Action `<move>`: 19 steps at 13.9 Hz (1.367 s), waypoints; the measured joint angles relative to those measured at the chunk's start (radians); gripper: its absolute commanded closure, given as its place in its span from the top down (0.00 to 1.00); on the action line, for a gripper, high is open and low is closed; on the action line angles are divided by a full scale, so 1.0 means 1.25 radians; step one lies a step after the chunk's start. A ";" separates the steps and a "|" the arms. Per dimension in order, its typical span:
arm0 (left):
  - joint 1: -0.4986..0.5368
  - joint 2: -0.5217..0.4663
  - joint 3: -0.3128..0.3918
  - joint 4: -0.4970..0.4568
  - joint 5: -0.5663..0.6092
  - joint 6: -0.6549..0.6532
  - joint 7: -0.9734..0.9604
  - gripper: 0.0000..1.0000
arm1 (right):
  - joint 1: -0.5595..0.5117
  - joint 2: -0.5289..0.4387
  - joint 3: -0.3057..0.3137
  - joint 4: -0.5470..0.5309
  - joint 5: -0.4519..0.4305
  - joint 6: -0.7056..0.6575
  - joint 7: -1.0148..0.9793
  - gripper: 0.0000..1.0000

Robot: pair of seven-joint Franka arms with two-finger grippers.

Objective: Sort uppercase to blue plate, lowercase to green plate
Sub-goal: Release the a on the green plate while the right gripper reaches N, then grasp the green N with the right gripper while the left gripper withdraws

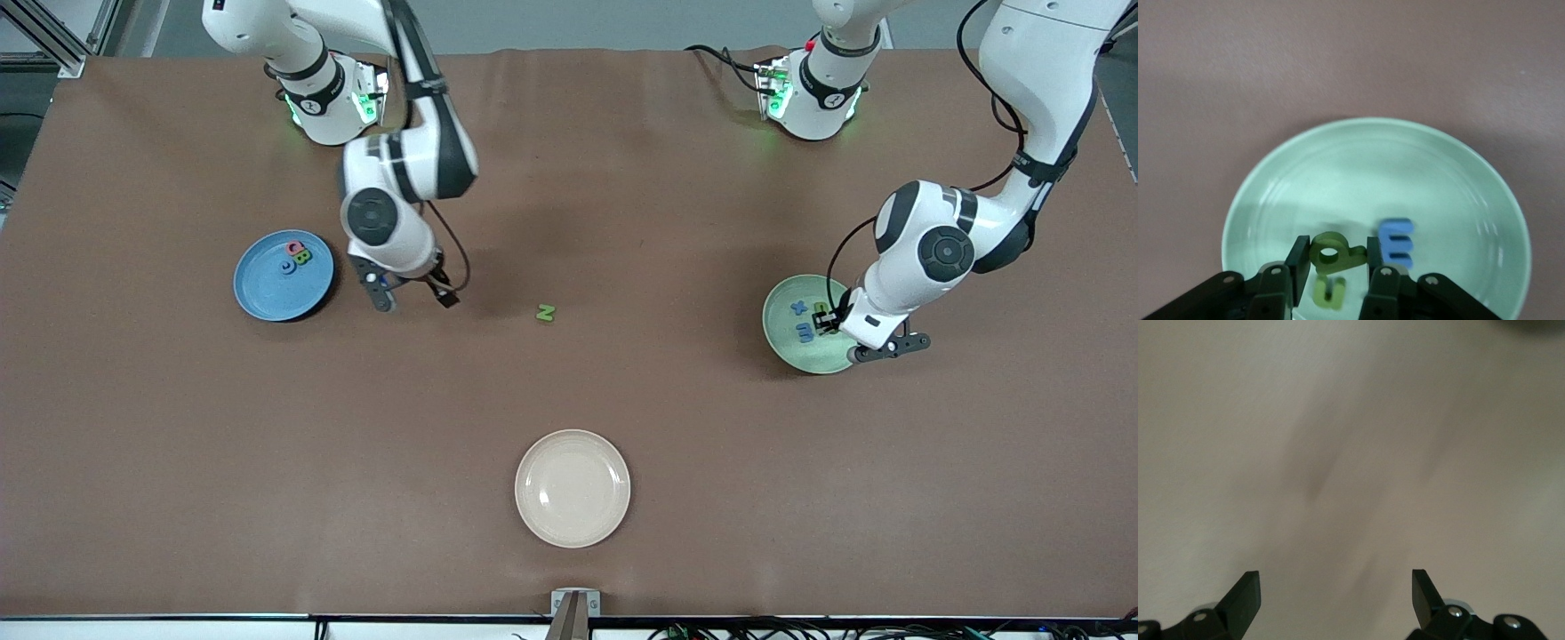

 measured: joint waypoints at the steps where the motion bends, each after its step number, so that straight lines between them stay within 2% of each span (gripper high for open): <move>1: 0.007 0.010 0.000 0.000 0.013 0.013 0.000 0.12 | -0.018 0.038 0.039 0.045 0.007 0.000 0.057 1.00; 3: 0.018 0.028 0.000 0.000 0.035 0.027 0.000 0.16 | -0.062 0.095 0.107 0.122 0.009 0.006 0.162 1.00; 4: 0.021 0.034 0.000 0.000 0.040 0.030 0.000 0.32 | -0.078 0.114 0.128 0.151 0.010 0.013 0.205 1.00; 5: 0.023 0.037 0.000 0.000 0.041 0.032 0.000 0.42 | -0.088 0.128 0.141 0.173 0.010 0.025 0.242 1.00; 6: 0.023 0.037 0.000 0.001 0.041 0.032 0.000 0.72 | -0.092 0.135 0.148 0.186 0.011 0.041 0.271 1.00; 7: 0.023 0.037 -0.001 0.002 0.041 0.033 0.000 0.85 | -0.093 0.138 0.154 0.194 0.011 0.058 0.295 1.00; 9: 0.023 0.037 -0.003 0.007 0.042 0.033 0.000 1.00 | -0.095 0.140 0.166 0.198 0.011 0.090 0.337 1.00; 14: 0.023 0.009 -0.006 0.017 0.044 0.022 0.000 0.99 | -0.102 0.156 0.208 0.203 0.012 0.168 0.442 1.00; 19: 0.024 -0.053 -0.022 0.038 0.044 -0.060 0.009 0.99 | -0.108 0.206 0.229 0.264 0.012 0.175 0.531 1.00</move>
